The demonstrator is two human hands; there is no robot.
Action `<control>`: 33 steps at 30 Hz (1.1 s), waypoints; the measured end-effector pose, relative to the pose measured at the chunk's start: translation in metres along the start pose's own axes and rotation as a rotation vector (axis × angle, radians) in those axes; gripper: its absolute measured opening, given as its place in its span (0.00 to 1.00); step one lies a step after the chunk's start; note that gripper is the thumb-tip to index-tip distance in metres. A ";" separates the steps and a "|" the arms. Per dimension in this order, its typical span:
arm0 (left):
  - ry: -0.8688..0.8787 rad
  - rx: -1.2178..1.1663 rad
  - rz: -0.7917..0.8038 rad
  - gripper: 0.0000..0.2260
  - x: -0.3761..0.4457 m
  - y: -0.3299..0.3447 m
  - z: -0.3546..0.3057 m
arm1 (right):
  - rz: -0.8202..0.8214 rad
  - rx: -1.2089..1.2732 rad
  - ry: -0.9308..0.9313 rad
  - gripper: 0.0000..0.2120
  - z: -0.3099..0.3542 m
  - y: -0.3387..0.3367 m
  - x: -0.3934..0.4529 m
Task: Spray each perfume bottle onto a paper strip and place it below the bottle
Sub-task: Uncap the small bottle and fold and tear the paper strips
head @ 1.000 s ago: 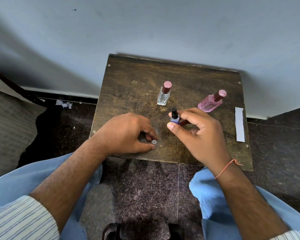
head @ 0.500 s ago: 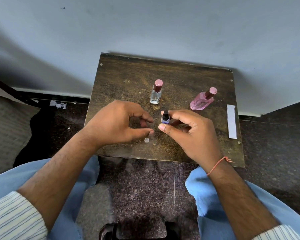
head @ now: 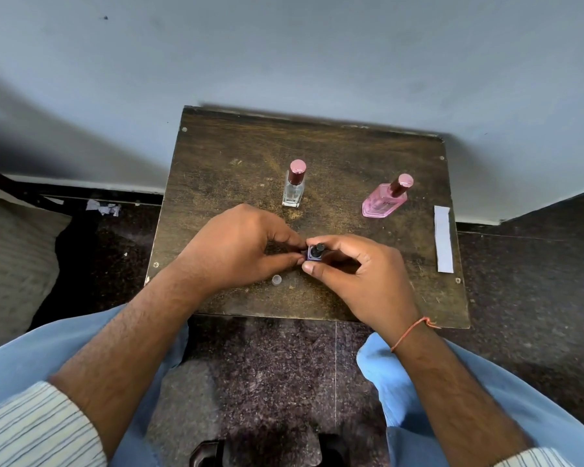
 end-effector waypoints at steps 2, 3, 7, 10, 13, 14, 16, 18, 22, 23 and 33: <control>-0.016 0.006 0.021 0.11 0.000 -0.001 0.001 | 0.010 -0.002 -0.027 0.19 0.001 -0.001 -0.001; -0.026 0.010 0.026 0.11 0.001 -0.001 0.001 | 0.017 -0.008 -0.039 0.21 0.002 -0.003 -0.001; -0.049 0.004 0.024 0.11 0.001 -0.003 0.003 | -0.033 -0.161 -0.042 0.18 -0.004 -0.034 0.001; -0.071 -0.020 0.016 0.13 0.001 -0.004 0.004 | -0.208 -0.352 -0.007 0.10 -0.015 -0.074 0.000; -0.083 -0.037 0.007 0.14 0.002 -0.006 0.004 | -0.326 -0.526 0.180 0.14 -0.036 -0.119 -0.005; -0.085 -0.041 0.004 0.14 0.002 -0.006 0.003 | -0.318 -0.552 0.250 0.17 -0.044 -0.131 -0.007; -0.084 -0.040 0.004 0.14 0.003 -0.006 0.001 | -0.257 -0.564 0.361 0.24 -0.056 -0.144 -0.010; -0.093 -0.037 0.006 0.13 0.005 -0.006 0.000 | -0.175 -0.548 0.431 0.29 -0.062 -0.146 -0.011; -0.076 -0.045 -0.002 0.12 0.007 -0.006 -0.002 | -0.110 -0.471 0.493 0.27 -0.067 -0.146 -0.011; -0.071 -0.046 0.001 0.12 0.007 -0.007 -0.002 | -0.118 -0.449 0.503 0.25 -0.068 -0.147 -0.011; -0.109 -0.072 -0.080 0.05 0.003 -0.014 0.002 | -0.568 0.140 0.226 0.13 -0.048 -0.153 -0.003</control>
Point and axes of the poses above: each hand's wrist, its own x-axis towards the middle knuckle, its own y-axis out of the palm, z = x × y, the point moved 3 cm from there along x, towards the middle knuckle, and after that the axes turned 8 degrees about -y, right-handed, at the moved point
